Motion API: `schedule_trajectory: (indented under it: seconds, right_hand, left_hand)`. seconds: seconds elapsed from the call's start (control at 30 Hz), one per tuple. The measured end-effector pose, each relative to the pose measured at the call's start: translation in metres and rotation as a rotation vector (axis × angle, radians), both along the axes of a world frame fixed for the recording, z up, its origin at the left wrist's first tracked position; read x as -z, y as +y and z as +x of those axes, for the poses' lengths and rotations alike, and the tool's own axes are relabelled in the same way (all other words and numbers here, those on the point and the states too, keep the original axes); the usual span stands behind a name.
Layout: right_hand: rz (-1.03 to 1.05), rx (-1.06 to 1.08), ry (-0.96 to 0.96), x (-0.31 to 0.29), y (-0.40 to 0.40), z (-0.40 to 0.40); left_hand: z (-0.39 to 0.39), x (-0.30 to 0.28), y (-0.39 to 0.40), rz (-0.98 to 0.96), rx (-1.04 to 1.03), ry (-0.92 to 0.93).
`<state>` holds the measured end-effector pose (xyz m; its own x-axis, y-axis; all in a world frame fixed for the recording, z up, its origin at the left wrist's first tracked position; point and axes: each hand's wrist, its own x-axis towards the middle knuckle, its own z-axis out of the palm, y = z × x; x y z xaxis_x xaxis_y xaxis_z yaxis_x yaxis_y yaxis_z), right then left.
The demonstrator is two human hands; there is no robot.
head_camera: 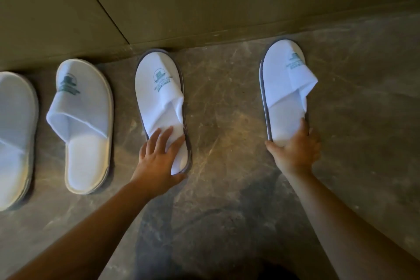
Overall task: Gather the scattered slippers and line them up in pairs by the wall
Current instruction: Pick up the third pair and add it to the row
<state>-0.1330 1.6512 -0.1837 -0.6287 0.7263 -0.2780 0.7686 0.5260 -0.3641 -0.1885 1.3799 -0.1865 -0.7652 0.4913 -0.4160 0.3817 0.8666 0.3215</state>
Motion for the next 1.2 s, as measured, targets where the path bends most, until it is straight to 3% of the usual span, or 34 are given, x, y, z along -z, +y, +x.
schedule_trajectory:
  seconds: [0.27, 0.6, 0.93, 1.07, 1.2]
  right_hand:
    - [-0.051, -0.071, 0.051, 0.005, -0.027, 0.002]
    - [0.019, -0.031, -0.015, -0.005, 0.025, 0.001]
    - [0.068, -0.179, -0.044, -0.004, 0.031, 0.002]
    - [0.045, -0.259, -0.024, -0.051, 0.015, -0.002]
    - [-0.087, -0.329, -0.002, -0.156, -0.026, 0.005]
  left_hand:
    - [0.000, 0.000, 0.000, -0.029, 0.018, -0.007]
    - [0.001, 0.006, -0.001, -0.014, 0.001, 0.019]
    - [-0.001, -0.007, 0.004, -0.125, -0.004, -0.072]
    - [0.004, -0.053, 0.010, -0.120, -0.088, -0.133]
    - [0.020, -0.158, 0.005, -0.117, -0.137, -0.215]
